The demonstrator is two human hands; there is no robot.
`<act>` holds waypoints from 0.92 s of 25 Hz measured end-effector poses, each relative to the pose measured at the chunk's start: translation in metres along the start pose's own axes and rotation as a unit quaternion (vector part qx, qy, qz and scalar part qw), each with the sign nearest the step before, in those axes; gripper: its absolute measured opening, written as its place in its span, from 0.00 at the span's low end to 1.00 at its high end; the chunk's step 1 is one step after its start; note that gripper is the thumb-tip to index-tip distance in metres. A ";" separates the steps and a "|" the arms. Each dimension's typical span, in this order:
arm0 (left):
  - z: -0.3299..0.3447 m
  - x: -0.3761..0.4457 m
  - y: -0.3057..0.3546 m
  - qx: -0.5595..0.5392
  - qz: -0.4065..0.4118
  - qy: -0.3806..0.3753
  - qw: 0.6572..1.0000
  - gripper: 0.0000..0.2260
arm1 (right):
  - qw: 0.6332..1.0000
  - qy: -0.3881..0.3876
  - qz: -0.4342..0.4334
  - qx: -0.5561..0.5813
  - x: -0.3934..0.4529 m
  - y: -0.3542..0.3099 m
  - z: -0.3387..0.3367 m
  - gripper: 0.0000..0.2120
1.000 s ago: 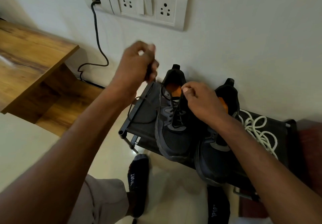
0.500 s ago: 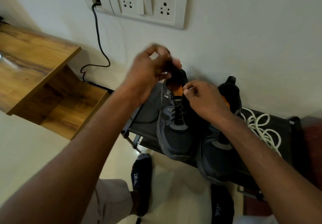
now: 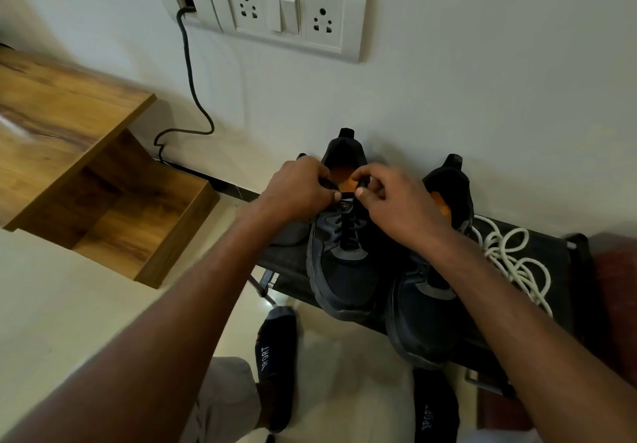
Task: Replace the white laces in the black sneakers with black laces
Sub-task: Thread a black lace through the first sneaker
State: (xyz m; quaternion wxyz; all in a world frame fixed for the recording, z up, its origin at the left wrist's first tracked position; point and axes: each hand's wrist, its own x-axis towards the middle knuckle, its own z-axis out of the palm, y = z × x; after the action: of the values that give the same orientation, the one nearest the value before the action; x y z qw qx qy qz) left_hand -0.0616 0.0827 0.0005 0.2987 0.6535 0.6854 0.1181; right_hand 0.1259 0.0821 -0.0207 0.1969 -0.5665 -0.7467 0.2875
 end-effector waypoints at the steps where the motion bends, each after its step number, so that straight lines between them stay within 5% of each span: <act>1: -0.001 0.001 0.001 -0.015 0.000 -0.004 1.000 0.07 | 1.000 -0.014 -0.010 -0.021 -0.001 0.001 0.000 0.16; 7: -0.007 -0.002 -0.006 -0.142 -0.023 -0.040 0.989 0.05 | 0.998 -0.015 -0.020 -0.051 -0.003 0.000 0.002 0.21; 10: -0.014 -0.003 -0.009 -0.086 -0.016 -0.033 0.996 0.04 | 0.995 0.051 -0.085 -0.003 -0.005 -0.014 0.005 0.13; 12: -0.017 -0.002 -0.013 -0.034 -0.013 0.002 0.999 0.04 | 0.993 0.008 -0.110 -0.030 -0.010 -0.022 0.009 0.11; 15: -0.020 -0.002 -0.020 0.046 -0.013 0.036 0.998 0.06 | 0.985 -0.071 -0.084 -0.132 -0.017 -0.025 0.023 0.12; 20: -0.016 0.001 -0.024 0.087 -0.058 0.032 0.994 0.10 | 0.984 -0.022 -0.070 -0.161 -0.017 -0.031 0.015 0.16; 23: -0.015 -0.001 -0.021 0.099 -0.066 0.010 0.993 0.10 | 0.985 -0.012 -0.064 -0.161 -0.019 -0.028 0.014 0.10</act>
State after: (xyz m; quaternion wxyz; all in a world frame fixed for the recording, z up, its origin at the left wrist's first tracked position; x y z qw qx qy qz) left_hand -0.0872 0.0832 0.0014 0.2332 0.6317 0.7384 0.0361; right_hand 0.1026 0.0555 -0.0123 0.1119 -0.5385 -0.8203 0.1570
